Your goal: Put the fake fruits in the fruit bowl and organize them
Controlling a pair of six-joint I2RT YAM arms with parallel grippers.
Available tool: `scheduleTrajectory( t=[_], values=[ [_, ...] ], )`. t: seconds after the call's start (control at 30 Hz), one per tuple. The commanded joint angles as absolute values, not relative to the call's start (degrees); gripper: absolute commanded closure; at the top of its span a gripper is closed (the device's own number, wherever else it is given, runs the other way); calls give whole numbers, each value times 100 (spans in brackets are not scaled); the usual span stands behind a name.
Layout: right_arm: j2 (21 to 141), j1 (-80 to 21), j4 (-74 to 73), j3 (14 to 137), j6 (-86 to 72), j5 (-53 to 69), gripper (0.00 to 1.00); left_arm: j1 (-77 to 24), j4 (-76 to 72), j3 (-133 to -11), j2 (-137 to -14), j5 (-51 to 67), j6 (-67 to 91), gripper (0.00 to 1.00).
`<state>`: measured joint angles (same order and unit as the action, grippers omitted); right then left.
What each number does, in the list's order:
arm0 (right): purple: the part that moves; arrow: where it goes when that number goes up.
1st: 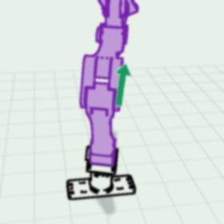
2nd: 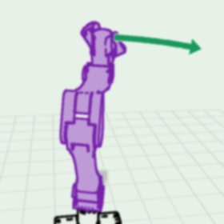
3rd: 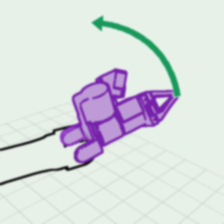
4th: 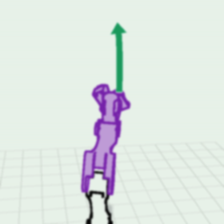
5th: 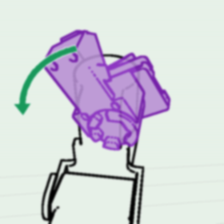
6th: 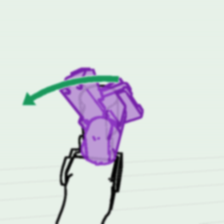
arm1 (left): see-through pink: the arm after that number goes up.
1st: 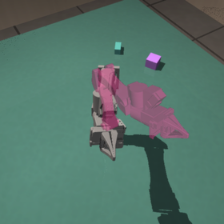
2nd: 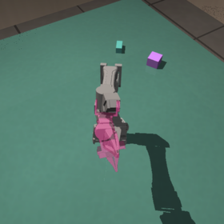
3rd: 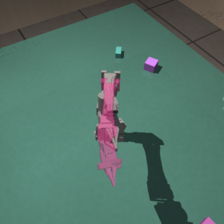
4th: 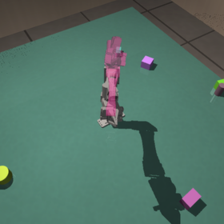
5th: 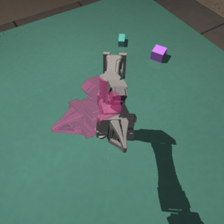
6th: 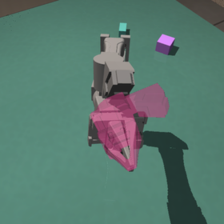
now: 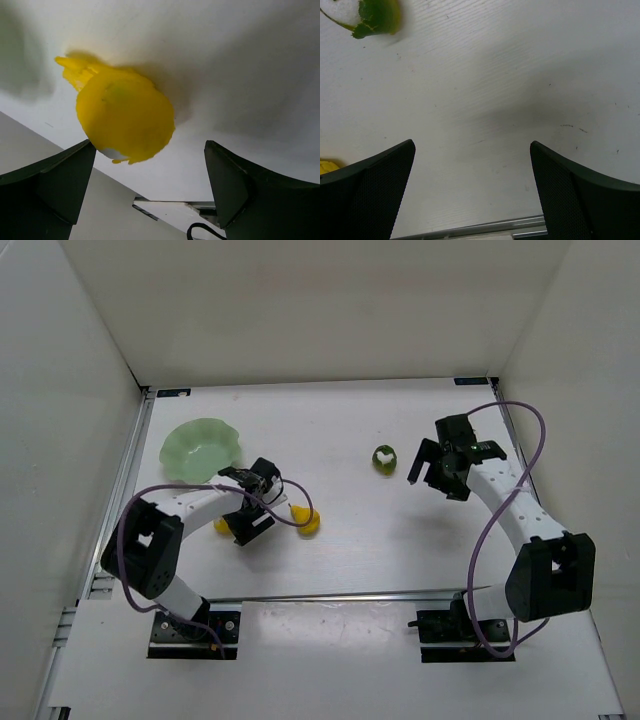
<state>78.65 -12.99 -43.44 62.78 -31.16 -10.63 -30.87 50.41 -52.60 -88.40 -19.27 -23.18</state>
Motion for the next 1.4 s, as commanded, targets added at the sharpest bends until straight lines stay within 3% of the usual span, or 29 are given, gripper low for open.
scheduleTrajectory(
  t=[0.0, 0.3, 0.37, 0.43, 0.47, 0.67, 0.87, 0.93, 1.1, 1.23, 1.27, 1.37],
  values=[
    [7945, -1450, -4333, 6583, -3164, -1257, 1, -3094, 4605, -5493, -8990, -2470, -2198, 0],
    [8060, -1512, -4333, 6688, -3217, -1257, 1, -2708, 4430, -5431, -9456, -2163, -2075, 0],
    [8112, -1512, -4333, 6688, -3217, -1257, 1, -2515, 4430, -5571, -9457, -1909, -2074, 4],
    [8112, -1512, -4333, 6741, -3217, -1257, 1, -2435, 4430, -5651, -9457, -1854, -2074, 18],
    [8112, -1512, -4385, 6741, -3217, -1257, 1, -2435, 4430, -5651, -9457, -1854, -2074, 32],
    [8112, -1512, -4386, 6741, -3217, -1310, 1, -2575, 4709, -5713, -9071, -1802, -2074, 59],
    [8165, -1512, -4386, 6741, -3217, -1310, 1, -2515, 5265, -6836, -8316, -881, -1969, 57],
    [8227, -1512, -4386, 6793, -3217, -1310, 1, -1988, 5143, -7318, -8245, -556, -1724, 57],
    [8437, -2099, -4386, 7066, -2945, -1257, 1, -889, 4580, -8041, -8717, -746, -1258, 46],
    [8885, -2943, -4517, 7575, -2418, -1581, 1, -230, 4579, -8788, -9596, -1097, -1011, 32],
    [8973, -3057, -4518, 7681, -2356, -1669, 1, -229, 4579, -8998, -9763, -1316, -950, 21],
    [9307, -3251, -4578, 8006, -2355, -1521, 1, -167, 4921, -9385, -10317, -1851, -810, 4]
  ],
)
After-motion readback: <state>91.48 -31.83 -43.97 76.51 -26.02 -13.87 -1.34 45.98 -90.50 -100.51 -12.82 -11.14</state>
